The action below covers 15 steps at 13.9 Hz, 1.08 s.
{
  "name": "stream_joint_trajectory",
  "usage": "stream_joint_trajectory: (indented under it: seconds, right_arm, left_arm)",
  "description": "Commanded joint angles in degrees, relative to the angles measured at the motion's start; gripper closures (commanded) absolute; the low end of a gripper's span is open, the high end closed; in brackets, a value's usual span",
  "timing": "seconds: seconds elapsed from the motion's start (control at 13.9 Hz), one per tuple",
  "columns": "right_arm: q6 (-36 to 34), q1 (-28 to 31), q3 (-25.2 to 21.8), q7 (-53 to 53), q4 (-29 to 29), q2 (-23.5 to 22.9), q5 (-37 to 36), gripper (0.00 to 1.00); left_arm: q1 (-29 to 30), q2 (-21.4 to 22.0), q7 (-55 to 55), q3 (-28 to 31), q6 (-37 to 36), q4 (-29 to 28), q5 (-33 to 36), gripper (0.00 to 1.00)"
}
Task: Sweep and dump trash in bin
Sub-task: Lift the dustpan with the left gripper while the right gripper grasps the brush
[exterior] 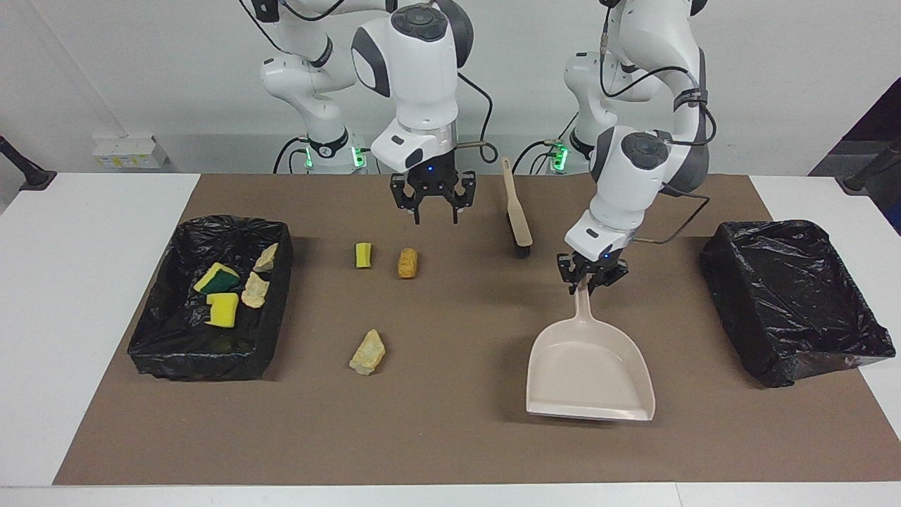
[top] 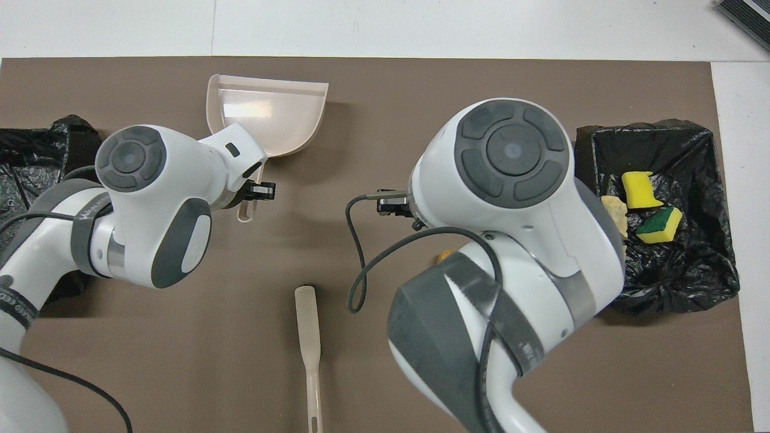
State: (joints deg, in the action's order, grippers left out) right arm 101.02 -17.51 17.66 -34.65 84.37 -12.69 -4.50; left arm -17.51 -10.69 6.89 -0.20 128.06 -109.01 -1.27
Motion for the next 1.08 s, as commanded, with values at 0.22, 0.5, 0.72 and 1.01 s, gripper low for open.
stream_joint_trajectory:
  seconds: [0.22, 0.5, 0.72, 1.01]
  right_arm:
    - [0.67, -9.45, 0.00, -4.46, 11.42, 6.71, 7.57, 0.06]
    - [4.86, -17.36, 0.00, -11.04, 21.08, 9.62, 9.86, 0.06]
    - [15.05, -23.60, 0.00, -16.31, 27.67, 8.13, 10.39, 0.06]
    - [25.60, -27.66, 0.00, -18.61, 36.28, 6.54, 9.16, 0.07]
  left_arm:
    - [5.12, -0.82, -5.91, -0.33, -1.93, 2.40, 0.65, 1.00]
    - [9.33, -1.79, -17.05, -0.15, -5.28, 4.95, 0.74, 1.00]
    - [11.53, -1.88, -22.79, -0.15, -6.24, 5.04, 0.74, 1.00]
    - [14.43, -1.61, -41.31, -0.15, -10.19, 4.86, 0.83, 1.00]
